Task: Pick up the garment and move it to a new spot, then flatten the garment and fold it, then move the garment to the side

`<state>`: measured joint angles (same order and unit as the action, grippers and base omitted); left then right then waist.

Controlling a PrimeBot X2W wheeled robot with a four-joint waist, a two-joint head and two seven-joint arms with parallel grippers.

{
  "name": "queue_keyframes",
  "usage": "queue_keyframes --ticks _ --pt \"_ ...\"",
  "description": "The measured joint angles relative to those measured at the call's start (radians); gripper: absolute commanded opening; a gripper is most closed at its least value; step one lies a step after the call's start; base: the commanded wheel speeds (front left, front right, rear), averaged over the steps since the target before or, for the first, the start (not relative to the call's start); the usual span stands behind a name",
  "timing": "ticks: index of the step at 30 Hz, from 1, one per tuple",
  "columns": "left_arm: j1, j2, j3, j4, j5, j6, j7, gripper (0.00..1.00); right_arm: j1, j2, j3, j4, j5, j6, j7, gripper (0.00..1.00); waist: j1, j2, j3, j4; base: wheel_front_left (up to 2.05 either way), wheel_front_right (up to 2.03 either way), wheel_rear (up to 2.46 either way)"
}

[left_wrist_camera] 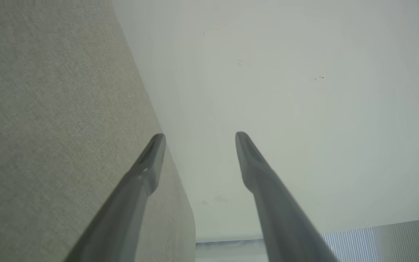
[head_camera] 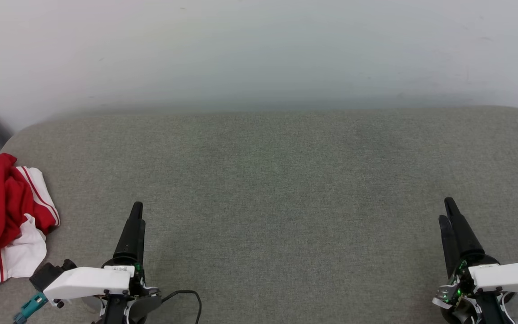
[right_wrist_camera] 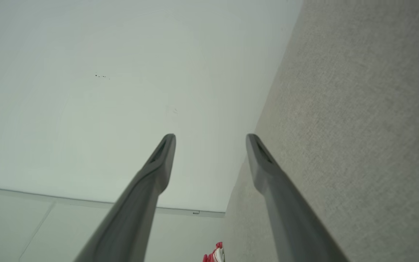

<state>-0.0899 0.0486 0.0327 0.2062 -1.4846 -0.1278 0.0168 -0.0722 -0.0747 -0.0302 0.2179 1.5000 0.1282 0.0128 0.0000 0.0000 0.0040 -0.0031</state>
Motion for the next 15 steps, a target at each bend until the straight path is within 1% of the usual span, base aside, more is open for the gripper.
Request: queue_keyframes --ticks 5,15 --pt "0.000 0.000 -0.017 -0.013 0.111 0.000 -0.021 1.00 -0.004 -0.007 0.007 -0.016 -0.100 0.000 -0.021 1.00 0.0000 0.0000 -0.001 0.000 0.00 0.00 0.00" --pt "-0.004 0.000 -0.044 -0.017 0.364 0.000 -0.057 1.00 -0.009 -0.016 0.018 -0.037 -0.399 0.000 -0.057 1.00 0.0000 0.0000 -0.003 0.002 0.00 0.00 0.00"
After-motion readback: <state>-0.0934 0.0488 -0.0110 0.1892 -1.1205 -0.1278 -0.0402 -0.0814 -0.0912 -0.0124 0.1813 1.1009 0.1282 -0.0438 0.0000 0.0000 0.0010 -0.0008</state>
